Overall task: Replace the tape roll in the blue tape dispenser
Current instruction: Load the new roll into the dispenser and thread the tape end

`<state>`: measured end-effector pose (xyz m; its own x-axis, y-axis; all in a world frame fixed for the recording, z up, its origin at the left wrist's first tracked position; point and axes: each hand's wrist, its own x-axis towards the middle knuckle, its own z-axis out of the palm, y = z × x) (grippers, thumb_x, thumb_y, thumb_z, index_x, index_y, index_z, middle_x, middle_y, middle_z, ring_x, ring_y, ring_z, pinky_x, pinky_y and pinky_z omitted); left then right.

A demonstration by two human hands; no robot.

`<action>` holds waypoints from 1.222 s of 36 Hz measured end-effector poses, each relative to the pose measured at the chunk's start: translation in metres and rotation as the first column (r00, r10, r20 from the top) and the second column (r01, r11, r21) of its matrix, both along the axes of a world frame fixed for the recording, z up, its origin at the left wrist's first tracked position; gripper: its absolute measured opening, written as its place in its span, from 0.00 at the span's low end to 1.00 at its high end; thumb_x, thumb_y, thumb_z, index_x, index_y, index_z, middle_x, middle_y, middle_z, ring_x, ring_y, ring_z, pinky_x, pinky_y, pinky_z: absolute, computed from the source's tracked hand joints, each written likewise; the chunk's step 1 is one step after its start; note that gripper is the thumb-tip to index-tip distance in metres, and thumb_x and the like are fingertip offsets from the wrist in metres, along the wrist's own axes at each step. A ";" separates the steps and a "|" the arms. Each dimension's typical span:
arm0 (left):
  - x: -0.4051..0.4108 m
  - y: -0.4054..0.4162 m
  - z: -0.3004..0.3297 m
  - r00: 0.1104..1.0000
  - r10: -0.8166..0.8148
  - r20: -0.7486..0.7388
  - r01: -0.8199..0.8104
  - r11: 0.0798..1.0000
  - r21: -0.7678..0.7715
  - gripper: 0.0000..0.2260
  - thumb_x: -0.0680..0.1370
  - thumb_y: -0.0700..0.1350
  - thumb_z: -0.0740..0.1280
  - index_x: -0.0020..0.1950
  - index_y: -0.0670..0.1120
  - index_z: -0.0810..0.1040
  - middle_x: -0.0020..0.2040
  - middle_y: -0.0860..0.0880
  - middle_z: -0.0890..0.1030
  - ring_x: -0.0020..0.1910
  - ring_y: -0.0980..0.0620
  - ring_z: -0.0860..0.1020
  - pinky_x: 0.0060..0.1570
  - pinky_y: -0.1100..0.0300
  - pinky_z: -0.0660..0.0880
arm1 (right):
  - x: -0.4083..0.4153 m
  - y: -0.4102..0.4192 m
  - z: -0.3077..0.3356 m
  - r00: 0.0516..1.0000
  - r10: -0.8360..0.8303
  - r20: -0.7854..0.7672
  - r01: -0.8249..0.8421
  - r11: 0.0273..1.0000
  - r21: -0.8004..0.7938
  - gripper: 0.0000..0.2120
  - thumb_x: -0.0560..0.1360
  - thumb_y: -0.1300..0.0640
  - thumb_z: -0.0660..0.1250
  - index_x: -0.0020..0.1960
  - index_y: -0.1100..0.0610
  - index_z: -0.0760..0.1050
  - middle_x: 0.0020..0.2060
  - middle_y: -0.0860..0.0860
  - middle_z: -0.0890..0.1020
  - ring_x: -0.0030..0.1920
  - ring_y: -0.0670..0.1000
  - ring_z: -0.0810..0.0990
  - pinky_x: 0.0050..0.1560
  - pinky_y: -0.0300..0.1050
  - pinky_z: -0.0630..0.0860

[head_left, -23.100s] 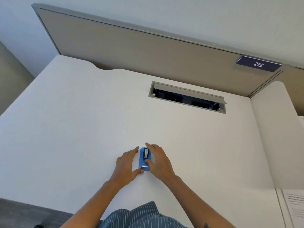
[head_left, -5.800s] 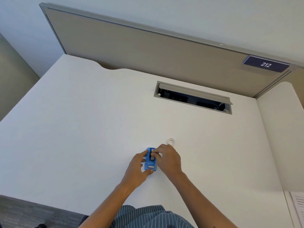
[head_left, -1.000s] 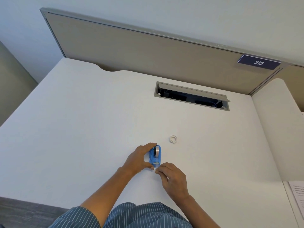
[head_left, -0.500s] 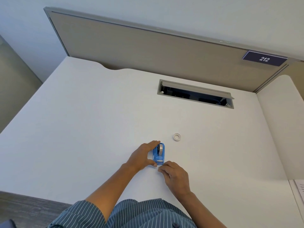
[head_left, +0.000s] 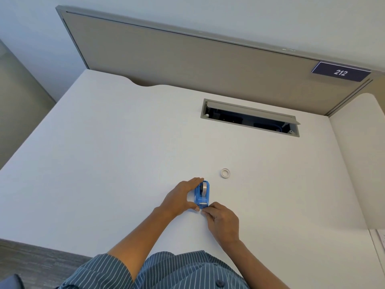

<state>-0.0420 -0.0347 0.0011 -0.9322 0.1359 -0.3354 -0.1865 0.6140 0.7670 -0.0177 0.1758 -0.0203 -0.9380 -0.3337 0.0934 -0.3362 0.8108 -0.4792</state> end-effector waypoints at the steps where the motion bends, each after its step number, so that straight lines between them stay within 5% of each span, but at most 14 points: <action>1: 0.000 0.000 0.000 1.000 0.002 0.001 -0.002 1.000 0.003 0.48 0.69 0.47 0.84 0.83 0.60 0.63 0.81 0.58 0.69 0.77 0.54 0.68 0.76 0.55 0.68 | 0.000 0.001 -0.001 1.000 -0.012 0.011 0.012 1.000 -0.002 0.07 0.71 0.59 0.84 0.45 0.49 0.90 0.40 0.41 0.87 0.35 0.48 0.85 0.29 0.40 0.77; 6: 0.000 -0.002 -0.002 1.000 0.001 -0.005 -0.001 1.000 0.006 0.47 0.69 0.47 0.84 0.83 0.61 0.63 0.82 0.58 0.68 0.78 0.54 0.68 0.77 0.55 0.67 | 0.002 0.000 -0.002 0.998 -0.031 0.047 0.031 1.000 -0.003 0.02 0.76 0.54 0.78 0.47 0.47 0.89 0.43 0.40 0.86 0.35 0.47 0.83 0.30 0.42 0.76; 11: -0.001 -0.001 -0.003 1.000 0.000 -0.012 0.000 1.000 0.023 0.47 0.69 0.47 0.85 0.83 0.60 0.64 0.81 0.57 0.69 0.77 0.54 0.68 0.77 0.55 0.67 | -0.001 -0.001 -0.001 0.990 -0.074 0.118 0.076 0.997 -0.009 0.09 0.81 0.48 0.70 0.46 0.49 0.87 0.42 0.42 0.83 0.33 0.46 0.79 0.32 0.39 0.69; 16: -0.001 -0.001 -0.003 1.000 0.001 -0.012 -0.001 1.000 0.019 0.47 0.69 0.48 0.85 0.83 0.59 0.64 0.81 0.57 0.70 0.76 0.54 0.69 0.75 0.57 0.67 | -0.003 -0.005 0.001 0.980 -0.127 0.150 0.129 0.992 -0.002 0.15 0.82 0.47 0.71 0.41 0.53 0.83 0.38 0.45 0.81 0.31 0.49 0.78 0.29 0.41 0.69; 23: -0.001 0.000 -0.003 1.000 -0.008 -0.017 0.008 1.000 0.006 0.47 0.69 0.48 0.84 0.83 0.58 0.64 0.81 0.56 0.70 0.76 0.53 0.69 0.76 0.54 0.69 | -0.009 -0.005 0.005 0.964 -0.153 0.219 0.147 0.988 0.043 0.15 0.82 0.47 0.71 0.42 0.55 0.83 0.37 0.45 0.80 0.33 0.47 0.74 0.30 0.31 0.60; 32: -0.003 -0.001 -0.005 1.000 -0.019 -0.021 0.018 1.000 -0.008 0.48 0.69 0.48 0.84 0.83 0.58 0.63 0.81 0.56 0.70 0.76 0.53 0.68 0.74 0.57 0.67 | -0.018 -0.004 0.008 0.916 -0.166 0.366 0.144 0.986 0.085 0.18 0.82 0.43 0.70 0.41 0.56 0.83 0.39 0.48 0.83 0.38 0.51 0.80 0.33 0.41 0.68; 44: -0.003 0.002 -0.008 1.000 -0.020 -0.010 0.019 0.999 -0.034 0.48 0.70 0.46 0.84 0.84 0.58 0.62 0.81 0.55 0.69 0.77 0.53 0.68 0.71 0.64 0.63 | -0.029 0.001 0.010 0.807 -0.269 0.526 0.313 0.950 0.005 0.18 0.67 0.40 0.80 0.32 0.52 0.80 0.32 0.47 0.83 0.34 0.49 0.82 0.33 0.42 0.74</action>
<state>-0.0451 -0.0331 -0.0069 -0.9328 0.1427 -0.3309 -0.1667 0.6432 0.7474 -0.0469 0.1768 -0.0102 -0.9082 -0.0497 -0.4156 0.2227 0.7833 -0.5804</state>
